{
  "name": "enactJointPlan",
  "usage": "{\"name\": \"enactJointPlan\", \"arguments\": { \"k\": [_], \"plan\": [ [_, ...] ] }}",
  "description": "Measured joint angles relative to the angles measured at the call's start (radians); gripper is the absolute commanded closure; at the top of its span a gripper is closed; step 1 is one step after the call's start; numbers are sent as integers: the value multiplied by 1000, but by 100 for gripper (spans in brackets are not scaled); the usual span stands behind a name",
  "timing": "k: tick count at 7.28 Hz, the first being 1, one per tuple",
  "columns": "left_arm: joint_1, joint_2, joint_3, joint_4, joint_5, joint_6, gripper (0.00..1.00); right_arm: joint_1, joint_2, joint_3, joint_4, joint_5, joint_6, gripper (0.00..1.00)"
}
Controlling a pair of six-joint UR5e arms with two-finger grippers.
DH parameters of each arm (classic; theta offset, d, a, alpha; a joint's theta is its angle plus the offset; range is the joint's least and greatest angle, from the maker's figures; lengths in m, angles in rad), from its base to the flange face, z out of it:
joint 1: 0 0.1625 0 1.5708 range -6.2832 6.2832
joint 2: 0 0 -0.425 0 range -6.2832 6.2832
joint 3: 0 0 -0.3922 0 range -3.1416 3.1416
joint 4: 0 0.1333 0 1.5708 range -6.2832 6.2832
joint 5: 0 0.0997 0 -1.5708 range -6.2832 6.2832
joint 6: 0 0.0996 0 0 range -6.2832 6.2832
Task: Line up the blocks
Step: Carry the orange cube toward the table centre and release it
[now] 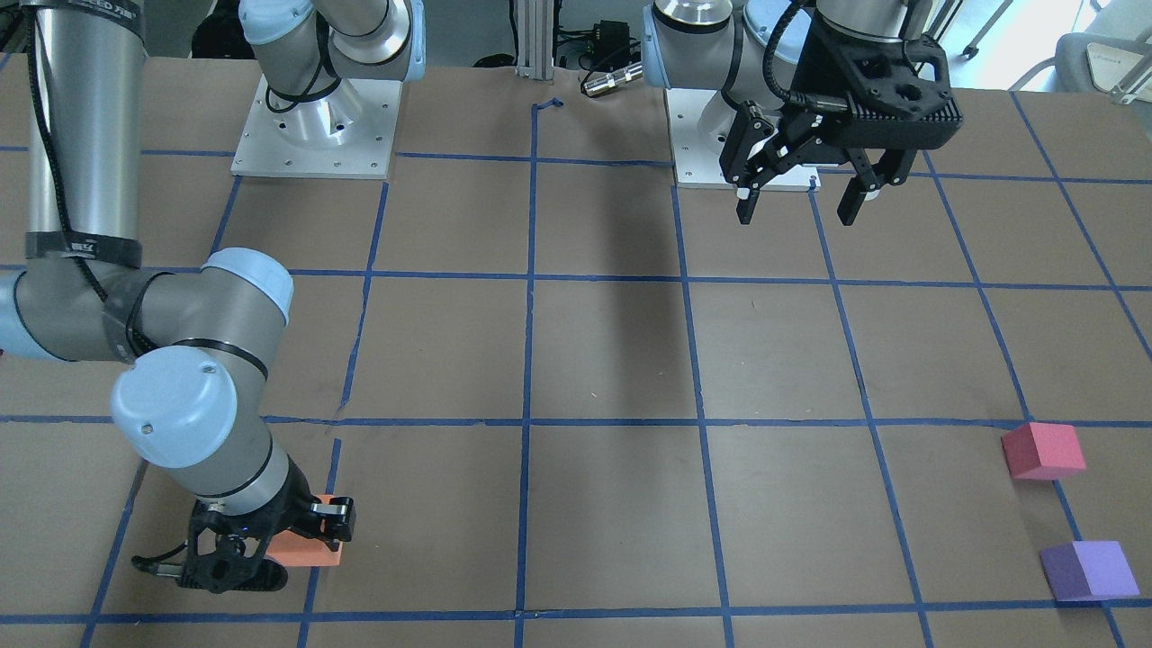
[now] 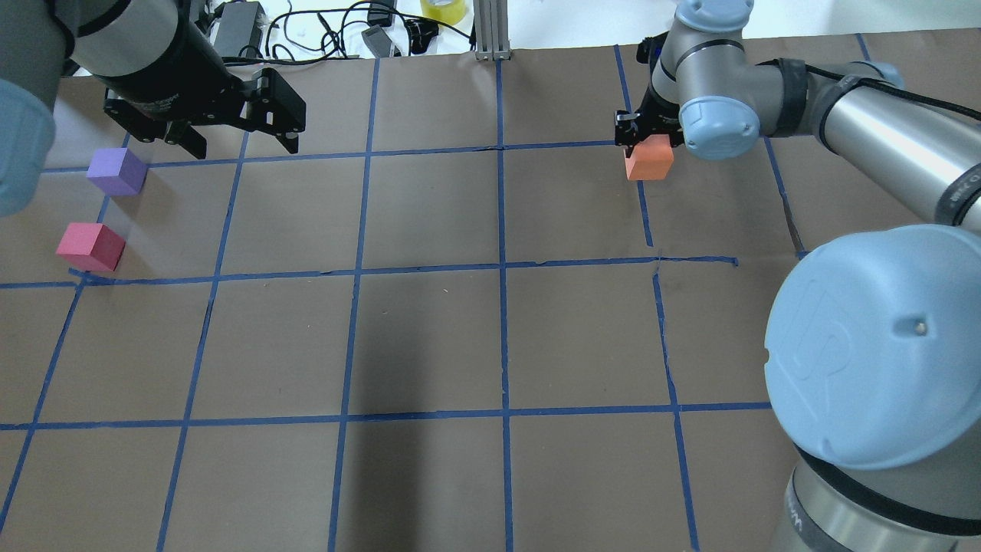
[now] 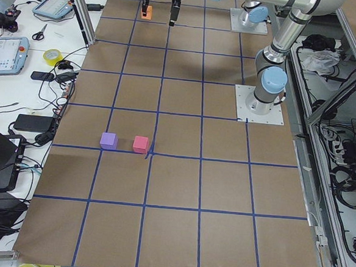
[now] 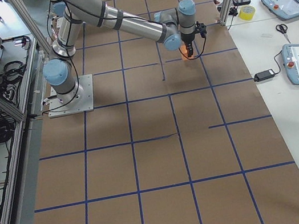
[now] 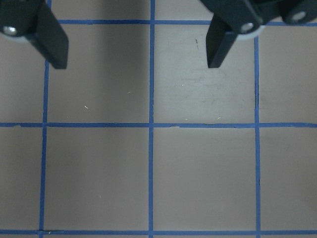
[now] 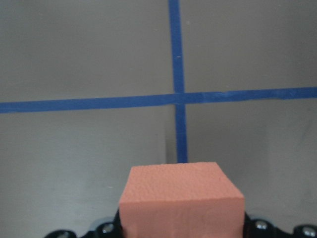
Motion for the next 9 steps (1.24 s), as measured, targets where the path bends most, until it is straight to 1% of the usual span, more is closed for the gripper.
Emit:
{"name": "enactJointPlan", "arguments": {
  "k": [2,4,5,6,7,9],
  "plan": [
    [1,0,0,1,0,-1,0,105,14,-46,8,16,115,100],
    [-2,0,-1,4,-1,-11,0,231,60,-94,7,15,232,100],
    [-4,-3,-1,5,-2,-19,0,284,94,-126,7,13,299,95],
    [-5,-5,-1,6,-2,-23,0,321,122,-149,7,8,340,39],
    [-7,-4,-1,4,-1,-24,0,341,140,-160,6,6,364,1],
    [-8,-3,-2,1,0,-26,0,354,155,-164,5,4,377,0]
  ]
}}
